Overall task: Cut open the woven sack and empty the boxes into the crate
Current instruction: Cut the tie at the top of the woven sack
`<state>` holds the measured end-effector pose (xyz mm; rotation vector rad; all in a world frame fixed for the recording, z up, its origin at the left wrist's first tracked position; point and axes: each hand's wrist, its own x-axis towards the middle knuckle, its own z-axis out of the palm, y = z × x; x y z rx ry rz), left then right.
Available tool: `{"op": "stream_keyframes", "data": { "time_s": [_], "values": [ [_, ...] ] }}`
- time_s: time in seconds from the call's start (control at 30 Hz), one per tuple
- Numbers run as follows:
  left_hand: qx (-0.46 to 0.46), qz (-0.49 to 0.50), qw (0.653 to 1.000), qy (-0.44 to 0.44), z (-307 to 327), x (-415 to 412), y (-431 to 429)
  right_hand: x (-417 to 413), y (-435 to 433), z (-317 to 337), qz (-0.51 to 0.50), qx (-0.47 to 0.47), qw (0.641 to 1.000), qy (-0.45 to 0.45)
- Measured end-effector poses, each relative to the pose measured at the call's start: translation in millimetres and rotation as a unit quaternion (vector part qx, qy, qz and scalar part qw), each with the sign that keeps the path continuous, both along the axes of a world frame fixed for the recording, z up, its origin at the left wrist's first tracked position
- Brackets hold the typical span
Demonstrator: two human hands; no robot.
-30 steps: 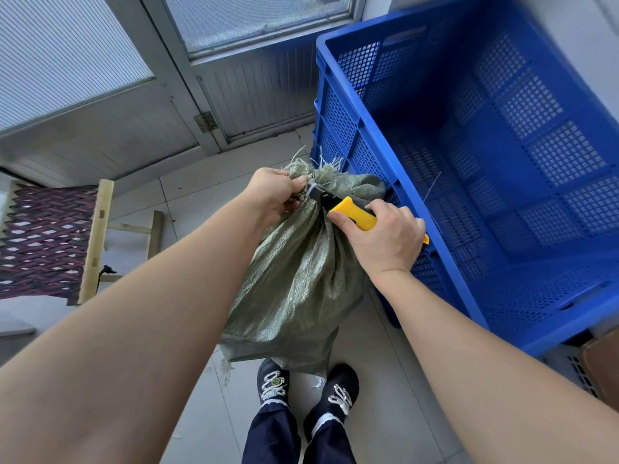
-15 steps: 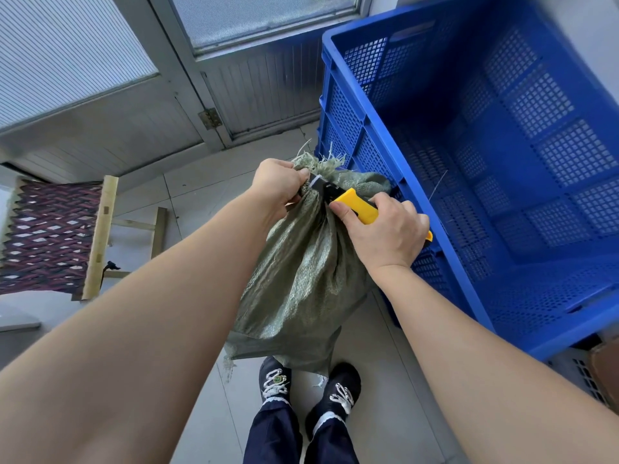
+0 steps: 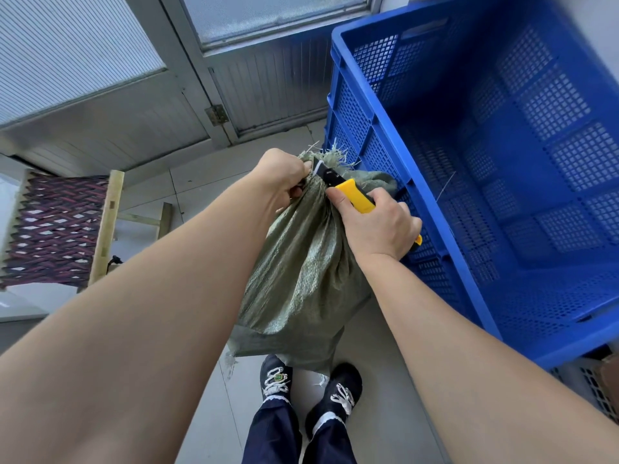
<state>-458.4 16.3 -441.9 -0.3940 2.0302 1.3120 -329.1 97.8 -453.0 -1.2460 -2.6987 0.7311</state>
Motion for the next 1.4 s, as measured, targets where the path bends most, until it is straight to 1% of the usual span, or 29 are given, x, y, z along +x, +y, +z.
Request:
{"op": "stream_keyframes", "data": {
  "time_s": [0.17, 0.33, 0.43, 0.5, 0.53, 0.57, 0.6, 0.63, 0.67, 0.7, 0.77, 0.8, 0.83, 0.87, 0.97, 1.03, 1.07, 1.13, 1.2, 1.27, 1.3, 1.37, 1.4],
  "values": [
    [-0.002, -0.012, 1.000, -0.018, 1, -4, 0, -6, -2, -2, -0.006, -0.043, 0.999, -0.001],
    [-0.012, -0.021, 0.999, -0.029, 8, -5, -1, -16, -6, 0, -0.024, -0.111, 0.994, 0.001],
    [-0.028, -0.036, 0.999, -0.025, 8, -6, -3, -20, -2, 0, -0.026, -0.126, 0.992, 0.005],
    [-0.038, -0.036, 0.998, -0.018, 8, -9, -4, -22, -3, 0, -0.015, -0.118, 0.993, -0.002],
    [-0.043, -0.038, 0.998, -0.007, 9, -11, -4, -21, -4, -1, -0.018, -0.117, 0.993, -0.005],
    [-0.045, -0.056, 0.997, -0.007, 11, -11, -6, -22, -5, -3, -0.042, -0.136, 0.990, 0.001],
    [-0.049, -0.096, 0.994, -0.024, 12, -5, -5, -25, 0, -3, -0.102, -0.186, 0.977, 0.027],
    [-0.049, -0.150, 0.986, -0.046, 10, 8, -3, -34, 8, 2, -0.179, -0.265, 0.946, 0.055],
    [-0.054, -0.198, 0.976, -0.066, 5, 23, -2, -47, 20, 14, -0.241, -0.336, 0.906, 0.088],
    [-0.065, -0.222, 0.970, -0.069, 1, 36, -6, -64, 31, 28, -0.254, -0.355, 0.893, 0.105],
    [-0.081, -0.205, 0.975, -0.041, -7, 42, -13, -97, 48, 58, -0.190, -0.295, 0.926, 0.135],
    [-0.086, -0.197, 0.976, -0.018, -11, 39, -13, -106, 52, 70, -0.167, -0.277, 0.932, 0.166],
    [-0.086, -0.199, 0.976, 0.015, -10, 32, -13, -109, 49, 75, -0.154, -0.279, 0.933, 0.166],
    [-0.078, -0.199, 0.976, 0.041, -5, 26, -13, -107, 44, 78, -0.150, -0.290, 0.934, 0.146],
    [-0.041, -0.184, 0.979, 0.072, 10, 16, -6, -81, 28, 60, -0.155, -0.357, 0.916, 0.091],
    [-0.020, -0.183, 0.979, 0.088, 11, 15, -3, -67, 24, 47, -0.151, -0.381, 0.910, 0.067],
    [0.000, -0.166, 0.981, 0.096, 10, 14, -3, -61, 24, 42, -0.144, -0.389, 0.908, 0.054],
    [0.050, -0.122, 0.986, 0.098, 8, 12, -4, -52, 23, 31, -0.125, -0.418, 0.898, 0.060],
    [0.103, -0.099, 0.983, 0.112, 10, 15, -2, -45, 20, 26, -0.112, -0.465, 0.875, 0.083],
    [0.142, -0.087, 0.977, 0.129, 15, 20, 0, -41, 18, 24, -0.108, -0.505, 0.852, 0.085],
    [0.161, -0.071, 0.976, 0.128, 18, 21, 1, -41, 18, 24, -0.110, -0.511, 0.848, 0.081],
    [0.193, -0.009, 0.975, 0.110, 22, 21, 0, -42, 21, 24, -0.125, -0.508, 0.849, 0.079],
    [0.187, 0.017, 0.976, 0.108, 22, 20, -2, -43, 22, 25, -0.137, -0.505, 0.848, 0.080]
  ]
}}
